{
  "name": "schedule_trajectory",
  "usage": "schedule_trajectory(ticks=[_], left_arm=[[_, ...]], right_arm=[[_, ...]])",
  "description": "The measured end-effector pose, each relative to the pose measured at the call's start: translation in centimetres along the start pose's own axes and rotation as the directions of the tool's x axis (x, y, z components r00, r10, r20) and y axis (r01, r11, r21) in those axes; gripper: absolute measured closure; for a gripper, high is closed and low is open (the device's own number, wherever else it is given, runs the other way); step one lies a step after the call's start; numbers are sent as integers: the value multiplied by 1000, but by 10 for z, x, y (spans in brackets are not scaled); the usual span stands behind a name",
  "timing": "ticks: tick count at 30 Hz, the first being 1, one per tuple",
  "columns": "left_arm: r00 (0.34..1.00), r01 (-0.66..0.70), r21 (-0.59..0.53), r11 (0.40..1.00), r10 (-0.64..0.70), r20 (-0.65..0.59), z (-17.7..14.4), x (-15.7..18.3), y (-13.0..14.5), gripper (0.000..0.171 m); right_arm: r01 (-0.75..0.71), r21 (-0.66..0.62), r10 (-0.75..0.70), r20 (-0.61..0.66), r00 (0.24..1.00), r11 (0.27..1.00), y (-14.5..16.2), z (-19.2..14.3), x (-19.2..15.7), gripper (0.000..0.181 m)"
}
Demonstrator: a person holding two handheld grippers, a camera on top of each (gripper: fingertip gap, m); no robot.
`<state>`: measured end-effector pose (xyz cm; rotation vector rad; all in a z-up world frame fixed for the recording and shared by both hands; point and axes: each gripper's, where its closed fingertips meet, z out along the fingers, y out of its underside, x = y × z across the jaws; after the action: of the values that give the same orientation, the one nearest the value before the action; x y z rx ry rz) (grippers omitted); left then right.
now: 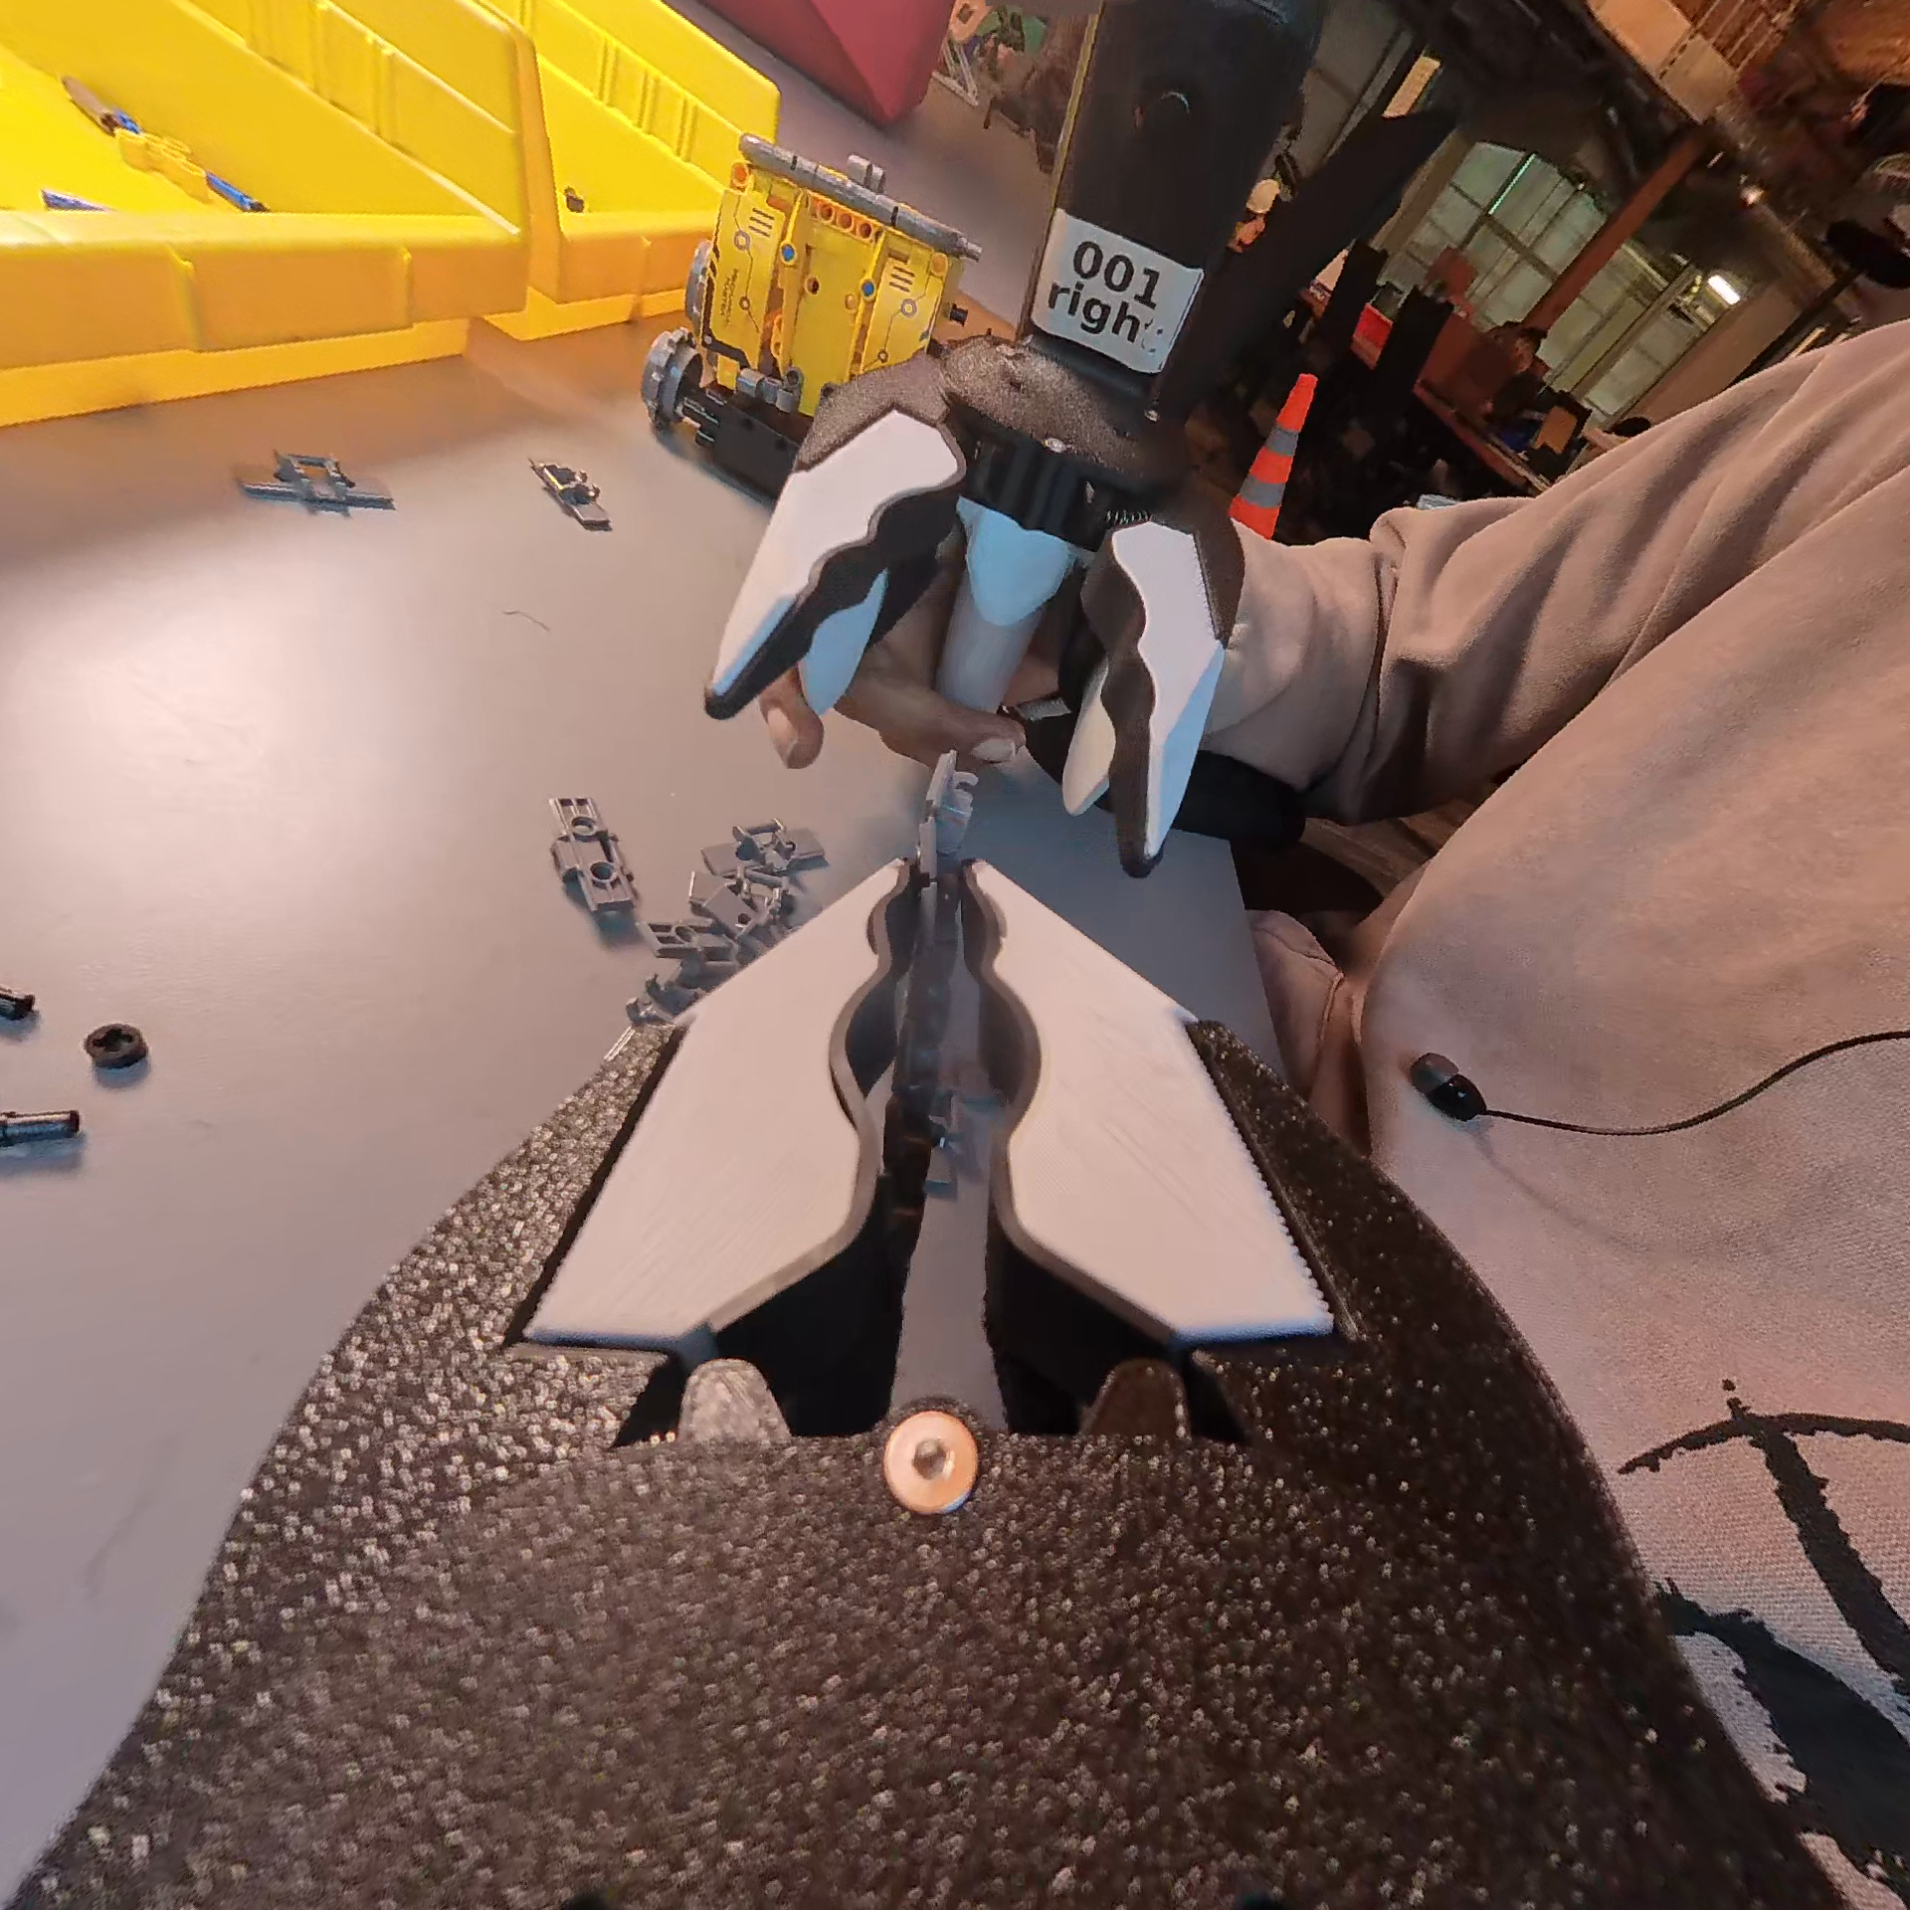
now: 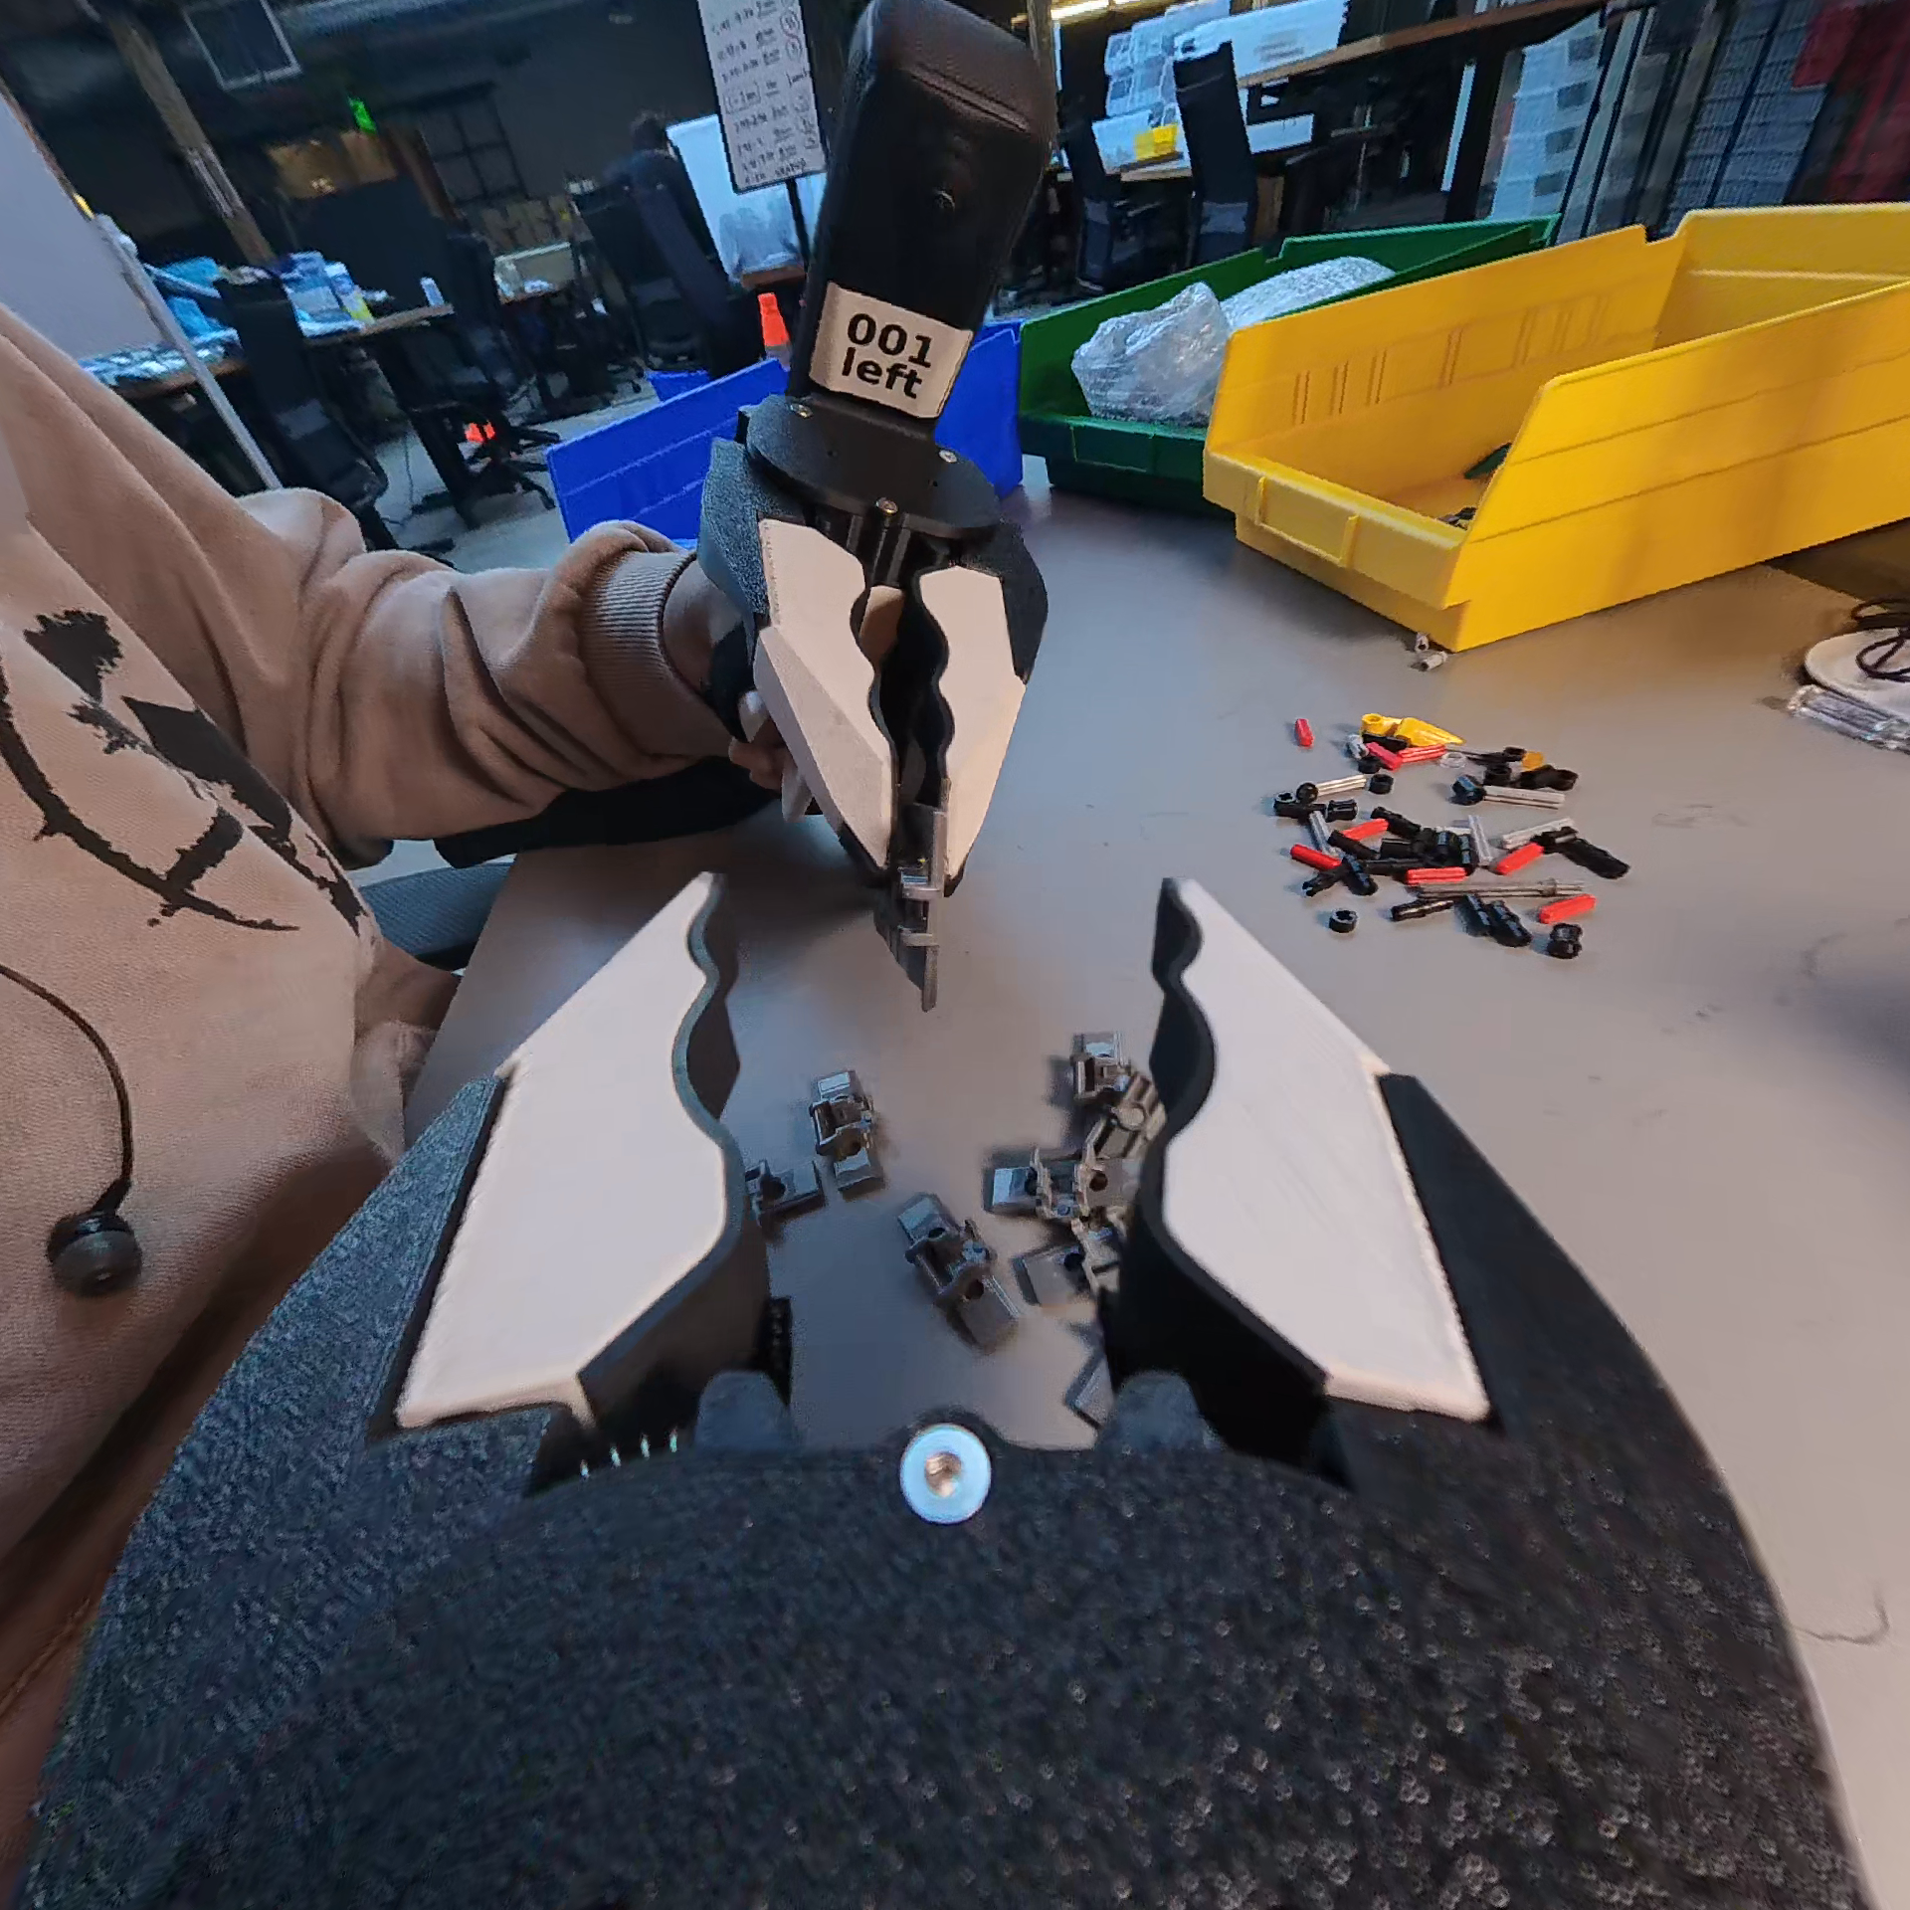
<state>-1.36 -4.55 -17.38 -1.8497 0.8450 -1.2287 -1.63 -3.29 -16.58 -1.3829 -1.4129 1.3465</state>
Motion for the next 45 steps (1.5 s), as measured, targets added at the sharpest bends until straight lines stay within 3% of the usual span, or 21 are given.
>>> schedule_trajectory(ticks=[3,7,16,26,32,45], left_arm=[[1000,0,-4,1000,0,-4,1,0,1,163],[1000,-2,-9,1000,2,-5,2,1,2,163],[1000,-14,-31,999,14,-2,4,2,5,164],[999,-35,-46,998,35,-2,6,4,7,164],[1000,-21,-8,1000,20,-10,2,4,1,163],[999,-44,-51,998,45,21,3,4,5,170]], right_arm=[[3,-27,-3,-3,1000,1000,4,2,-1,102],[-11,5,11,18,1000,1000,1,-1,-2,174],[-78,-1,77,61,995,997,2,1,-6,167],[-75,-5,75,64,995,997,4,1,-6,180],[-68,-21,70,64,996,997,7,2,-7,180],[-40,-22,42,79,996,999,6,3,-11,181]])
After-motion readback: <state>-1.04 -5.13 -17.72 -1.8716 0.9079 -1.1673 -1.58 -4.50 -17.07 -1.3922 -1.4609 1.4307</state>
